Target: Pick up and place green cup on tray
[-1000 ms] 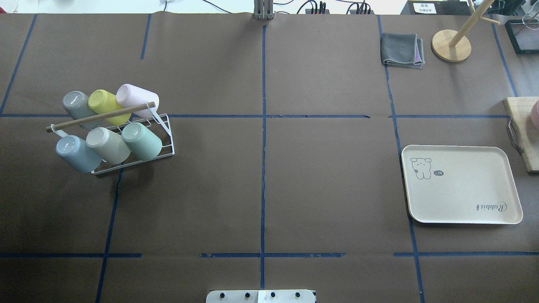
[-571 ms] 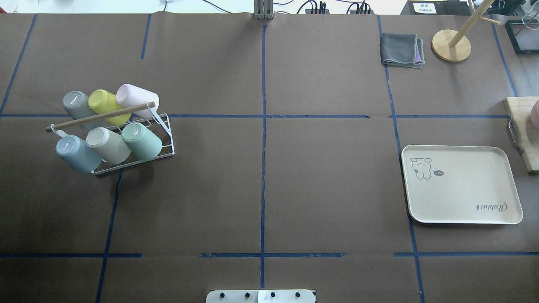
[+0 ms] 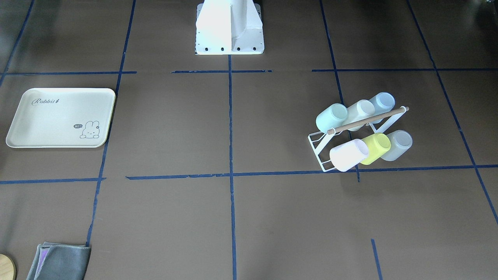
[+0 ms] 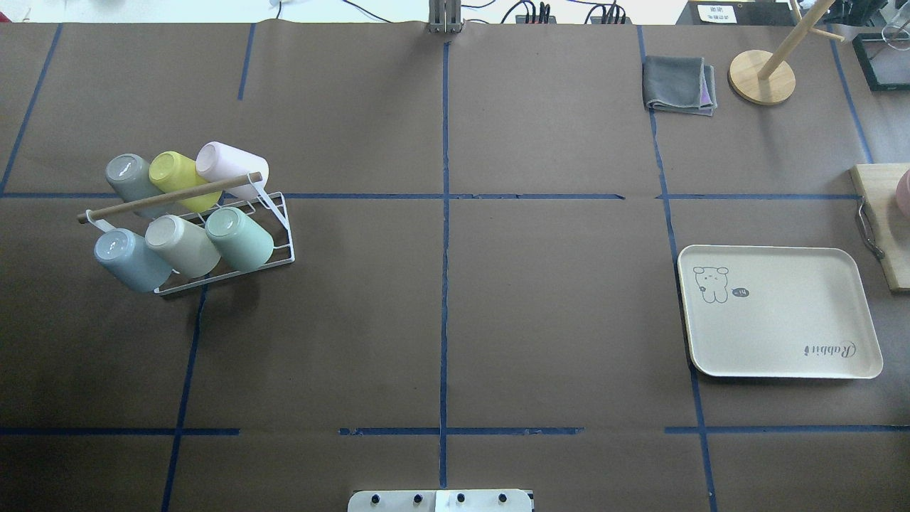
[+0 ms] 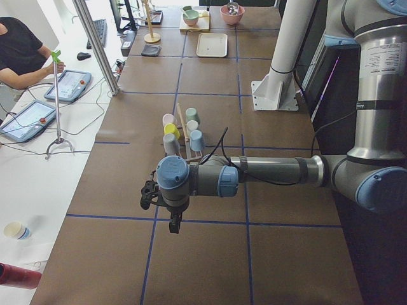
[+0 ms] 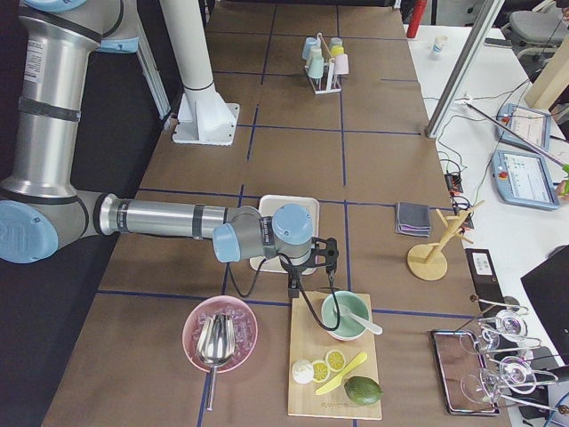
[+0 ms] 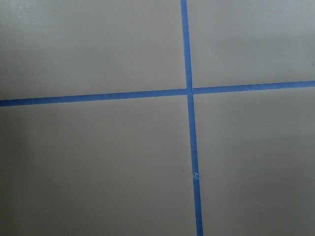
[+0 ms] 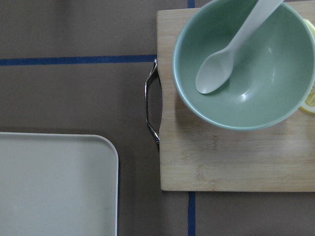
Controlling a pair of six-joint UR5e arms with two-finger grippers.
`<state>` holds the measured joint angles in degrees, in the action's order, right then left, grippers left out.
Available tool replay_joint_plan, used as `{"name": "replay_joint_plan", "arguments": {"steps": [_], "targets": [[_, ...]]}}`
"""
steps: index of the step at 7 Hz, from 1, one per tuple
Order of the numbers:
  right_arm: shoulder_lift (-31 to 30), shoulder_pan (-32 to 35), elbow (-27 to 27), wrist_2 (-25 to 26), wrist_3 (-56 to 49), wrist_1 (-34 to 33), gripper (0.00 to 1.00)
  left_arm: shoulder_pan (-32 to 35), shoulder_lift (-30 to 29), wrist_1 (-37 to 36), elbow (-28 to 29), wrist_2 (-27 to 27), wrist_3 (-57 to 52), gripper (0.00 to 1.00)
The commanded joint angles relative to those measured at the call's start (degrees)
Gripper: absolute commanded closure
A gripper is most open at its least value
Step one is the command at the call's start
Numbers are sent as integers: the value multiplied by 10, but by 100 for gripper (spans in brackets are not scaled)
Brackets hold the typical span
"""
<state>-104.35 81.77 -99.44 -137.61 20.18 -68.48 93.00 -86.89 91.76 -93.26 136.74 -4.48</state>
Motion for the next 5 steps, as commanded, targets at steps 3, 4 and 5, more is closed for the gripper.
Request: {"name": "replay_joint_plan", "arguments": {"steps": [3,4,5], "targets": [[-27,-125,24,66,151,143,1,0,1,0,-1,0,0,0],[-27,-140,50,66,179,194,1,-1,8,1,-1,0,1,0],[-26,-180,70,87,231,247,0,-1,8,2,-1,0,0,0]]}}
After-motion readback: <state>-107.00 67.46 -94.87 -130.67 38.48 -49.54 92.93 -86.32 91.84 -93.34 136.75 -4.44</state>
